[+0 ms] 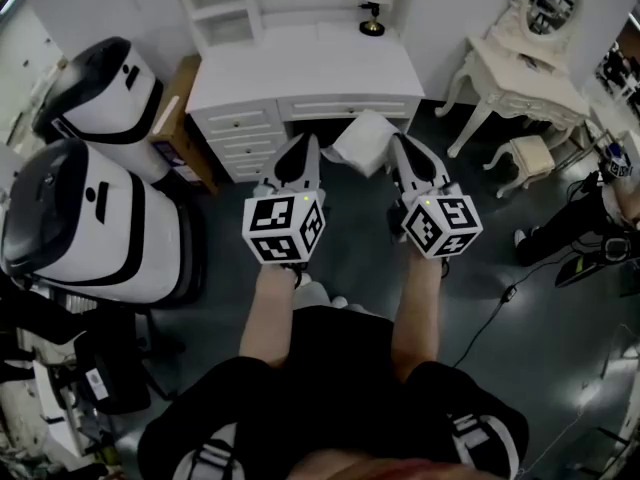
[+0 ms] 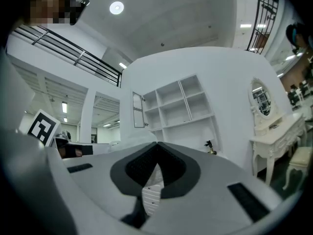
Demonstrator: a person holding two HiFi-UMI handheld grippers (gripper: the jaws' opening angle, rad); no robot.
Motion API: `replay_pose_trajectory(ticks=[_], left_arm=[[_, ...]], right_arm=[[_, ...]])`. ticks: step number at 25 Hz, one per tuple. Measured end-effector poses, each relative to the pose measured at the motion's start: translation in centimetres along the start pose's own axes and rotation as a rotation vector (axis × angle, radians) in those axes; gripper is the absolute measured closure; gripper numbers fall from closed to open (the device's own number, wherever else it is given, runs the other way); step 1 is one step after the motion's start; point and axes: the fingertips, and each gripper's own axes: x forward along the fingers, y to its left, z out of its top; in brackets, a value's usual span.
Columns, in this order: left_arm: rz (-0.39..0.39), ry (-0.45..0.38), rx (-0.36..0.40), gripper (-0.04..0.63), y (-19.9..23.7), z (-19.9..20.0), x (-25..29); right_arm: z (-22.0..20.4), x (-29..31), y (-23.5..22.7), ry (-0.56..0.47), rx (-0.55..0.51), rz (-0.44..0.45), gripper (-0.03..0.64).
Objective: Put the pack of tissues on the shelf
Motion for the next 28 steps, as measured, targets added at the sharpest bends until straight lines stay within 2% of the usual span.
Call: replay_pose_trajectory(ticks=[8,14,17,20,23,28], left_arm=[[0.04,0.005,0.021,0.585,1.4,0.7,1.0],[0.104,0.02,0.052,0.585,3.0,0.5,0.8],[0.127,0.016,0.067,0.584,4.7,1.3,1.0],[0.151,0.029,0.05,0.584,6.6,1.0,1.7],[0.148,0.058,0.031,0.584,7.2,-0.3,3.7],[0.117,0.102,0.001,0.585,9.3,-2.9,6.9]], right_arm=[[0.0,2.3,-0.6,0.003,0.032,0.033,0.597],[-0.2,4.7,-0.8,-0.011,0.073,0.082,0.597],[-0.9,6.6,0.1,-0.008,0.095,0.111,0.597],[-2.3,8.6,0.9,0.019,0.109,0.135,0.597],[-3.4,10.0,-0.3,0.049,0.116,0.128,0.597],[-5.6,12.4,-3.1,0.076,0.131,0.062,0.597]])
